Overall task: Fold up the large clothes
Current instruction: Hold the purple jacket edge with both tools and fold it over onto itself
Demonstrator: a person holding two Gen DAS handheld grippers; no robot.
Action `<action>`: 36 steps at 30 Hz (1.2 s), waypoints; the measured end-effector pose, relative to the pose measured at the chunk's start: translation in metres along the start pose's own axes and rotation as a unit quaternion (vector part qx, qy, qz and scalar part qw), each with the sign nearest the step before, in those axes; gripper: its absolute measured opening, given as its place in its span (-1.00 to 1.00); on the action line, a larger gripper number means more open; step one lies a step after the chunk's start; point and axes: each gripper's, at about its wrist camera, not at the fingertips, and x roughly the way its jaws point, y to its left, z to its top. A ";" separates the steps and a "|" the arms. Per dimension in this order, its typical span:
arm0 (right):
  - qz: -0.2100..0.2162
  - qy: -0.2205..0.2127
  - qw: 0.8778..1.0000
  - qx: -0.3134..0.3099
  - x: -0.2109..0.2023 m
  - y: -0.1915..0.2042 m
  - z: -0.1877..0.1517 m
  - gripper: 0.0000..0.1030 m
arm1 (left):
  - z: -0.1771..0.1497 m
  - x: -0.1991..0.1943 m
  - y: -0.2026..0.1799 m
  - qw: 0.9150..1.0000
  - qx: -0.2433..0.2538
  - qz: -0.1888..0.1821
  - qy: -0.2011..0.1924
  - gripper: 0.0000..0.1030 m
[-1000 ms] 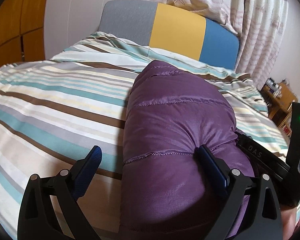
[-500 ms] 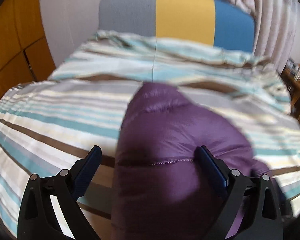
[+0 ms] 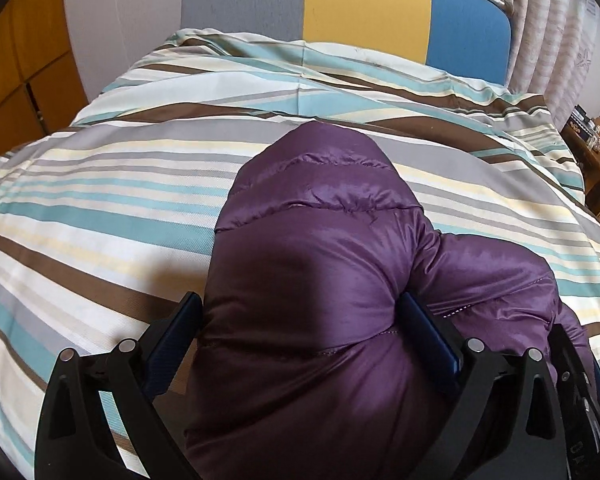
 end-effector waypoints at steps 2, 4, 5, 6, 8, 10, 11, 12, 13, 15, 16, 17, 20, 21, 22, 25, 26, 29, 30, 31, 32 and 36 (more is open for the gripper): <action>0.000 0.000 1.000 -0.001 0.001 0.000 0.000 0.72 | -0.001 -0.006 0.002 1.000 -0.003 0.000 -0.007 0.91; 0.002 0.000 1.000 -0.001 0.001 -0.001 0.001 0.73 | -0.005 -0.016 0.002 1.000 -0.001 0.002 -0.017 0.91; 0.003 -0.001 1.000 0.000 0.001 -0.001 0.000 0.73 | -0.008 -0.023 0.003 1.000 0.003 0.000 -0.023 0.91; 0.005 -0.002 1.000 0.001 0.001 -0.002 0.000 0.73 | -0.012 -0.030 0.004 1.000 0.007 -0.005 -0.027 0.91; 0.011 -0.004 1.000 0.005 0.001 -0.004 0.000 0.73 | -0.025 -0.049 0.011 0.999 0.007 -0.031 -0.036 0.91; 0.015 -0.006 1.000 0.009 0.000 -0.005 0.001 0.73 | -0.039 -0.068 0.018 0.998 0.001 -0.052 -0.042 0.91; 0.015 -0.006 1.000 0.009 -0.001 -0.006 0.001 0.73 | -0.044 -0.075 0.021 0.997 -0.002 -0.060 -0.047 0.91; 0.016 -0.006 1.000 0.011 -0.001 -0.006 0.001 0.74 | -0.051 -0.082 0.023 0.996 -0.004 -0.066 -0.055 0.92; 0.018 -0.006 1.000 0.013 -0.001 -0.007 0.001 0.74 | -0.060 -0.088 0.022 0.996 0.002 -0.064 -0.065 0.93; 0.019 -0.008 1.000 0.014 -0.004 -0.007 0.001 0.75 | -0.071 -0.094 0.018 0.994 0.024 -0.055 -0.087 0.93; 0.020 -0.011 1.000 0.014 -0.006 -0.007 0.000 0.75 | -0.073 -0.094 0.016 0.993 0.034 -0.050 -0.097 0.94; 0.020 -0.014 1.000 0.013 -0.008 -0.007 0.000 0.78 | -0.073 -0.091 0.015 0.993 0.035 -0.052 -0.096 0.94; 0.022 -0.018 0.999 0.017 -0.011 -0.008 -0.001 0.79 | -0.073 -0.077 0.014 0.992 0.051 -0.052 -0.101 0.94; 0.022 -0.018 0.999 0.018 -0.010 -0.007 -0.001 0.79 | -0.073 -0.076 0.013 0.991 0.065 -0.048 -0.109 0.94; 0.021 -0.017 0.999 0.016 -0.010 -0.006 -0.001 0.79 | -0.074 -0.074 0.010 0.989 0.080 -0.041 -0.117 0.94; 0.019 -0.017 1.000 0.015 -0.010 -0.007 -0.002 0.79 | -0.071 -0.068 0.012 0.990 0.078 -0.046 -0.108 0.94; 0.024 -0.017 0.999 0.016 -0.011 -0.008 -0.002 0.80 | -0.071 -0.068 0.014 0.990 0.077 -0.049 -0.106 0.94; 0.048 -0.017 0.998 0.021 -0.017 -0.013 -0.003 0.82 | -0.070 -0.066 0.017 0.990 0.073 -0.054 -0.105 0.94; 0.054 -0.016 0.998 0.022 -0.020 -0.014 -0.004 0.82 | -0.070 -0.066 0.017 0.990 0.073 -0.055 -0.106 0.94; 0.057 -0.017 0.998 0.022 -0.028 -0.017 -0.008 0.82 | -0.070 -0.066 0.018 0.990 0.072 -0.056 -0.107 0.94; 0.058 -0.018 0.998 0.020 -0.034 -0.017 -0.011 0.84 | -0.071 -0.067 0.019 0.990 0.071 -0.057 -0.107 0.94; 0.053 -0.032 0.998 0.004 -0.070 -0.025 -0.034 0.93 | -0.073 -0.069 0.023 0.990 0.064 -0.060 -0.109 0.94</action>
